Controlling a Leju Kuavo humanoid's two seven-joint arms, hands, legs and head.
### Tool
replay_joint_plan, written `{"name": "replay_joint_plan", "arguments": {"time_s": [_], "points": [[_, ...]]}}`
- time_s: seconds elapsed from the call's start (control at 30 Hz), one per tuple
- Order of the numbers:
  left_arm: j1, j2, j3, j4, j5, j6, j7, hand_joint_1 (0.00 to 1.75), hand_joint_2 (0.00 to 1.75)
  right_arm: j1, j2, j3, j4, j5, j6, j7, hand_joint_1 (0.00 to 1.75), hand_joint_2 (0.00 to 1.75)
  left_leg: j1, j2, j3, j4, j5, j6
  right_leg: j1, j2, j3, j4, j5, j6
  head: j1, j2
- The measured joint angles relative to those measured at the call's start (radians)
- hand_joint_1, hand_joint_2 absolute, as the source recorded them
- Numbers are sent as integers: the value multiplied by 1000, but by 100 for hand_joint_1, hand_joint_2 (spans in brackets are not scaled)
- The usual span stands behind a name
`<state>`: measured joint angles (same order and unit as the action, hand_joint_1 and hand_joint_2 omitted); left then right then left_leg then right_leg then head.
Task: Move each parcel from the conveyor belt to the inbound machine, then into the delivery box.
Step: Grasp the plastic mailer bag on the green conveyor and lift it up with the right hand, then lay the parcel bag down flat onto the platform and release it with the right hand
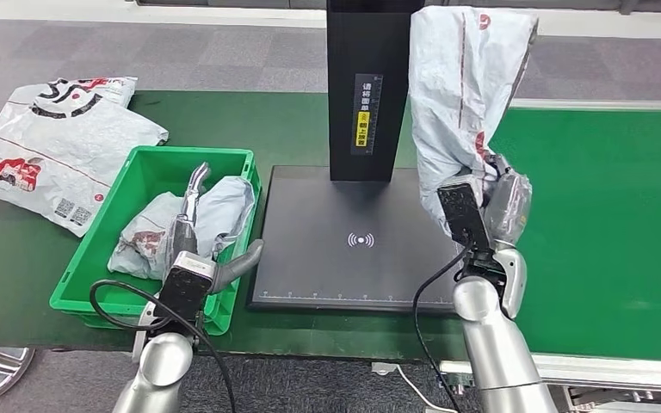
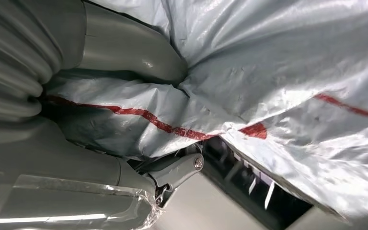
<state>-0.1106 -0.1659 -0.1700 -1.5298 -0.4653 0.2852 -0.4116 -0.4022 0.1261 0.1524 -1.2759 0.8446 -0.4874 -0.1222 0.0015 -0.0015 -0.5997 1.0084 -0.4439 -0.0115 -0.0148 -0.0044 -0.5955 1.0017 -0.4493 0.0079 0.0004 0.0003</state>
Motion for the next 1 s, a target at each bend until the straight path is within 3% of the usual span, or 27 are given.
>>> {"name": "replay_joint_plan", "arguments": {"time_s": [0.37, 0.73, 0.87, 1.0], "points": [[-6, 0, -25, 12, 14, -4, 2, 0, 175, -121, 71, 142, 354, 26, 91, 113, 175, 175, 1, 1, 0, 0, 1, -1, 1, 1, -1, 0, 0, 0, 0, 0], [-33, 0, -26, 21, 19, -4, 21, 0, 175, -161, 92, 196, 512, 68, 220, 222, 173, 175, 1, 1, 0, 0, 1, -1, 1, 1, -1, 0, 0, 0, 0, 0], [-34, 0, -26, 24, 19, -4, 22, 0, 175, -173, 92, 203, 542, 88, 253, 271, 0, 175, 1, 1, 0, 0, 1, -1, 1, 1, -1, 0, 0, 0, 0, 0], [-34, 0, -26, 29, 18, -4, 23, 0, 175, -179, 92, 208, 552, 105, 258, 293, 0, 175, 1, 1, 0, 0, 1, -1, 1, 1, -1, 0, 0, 0, 0, 0]]}}
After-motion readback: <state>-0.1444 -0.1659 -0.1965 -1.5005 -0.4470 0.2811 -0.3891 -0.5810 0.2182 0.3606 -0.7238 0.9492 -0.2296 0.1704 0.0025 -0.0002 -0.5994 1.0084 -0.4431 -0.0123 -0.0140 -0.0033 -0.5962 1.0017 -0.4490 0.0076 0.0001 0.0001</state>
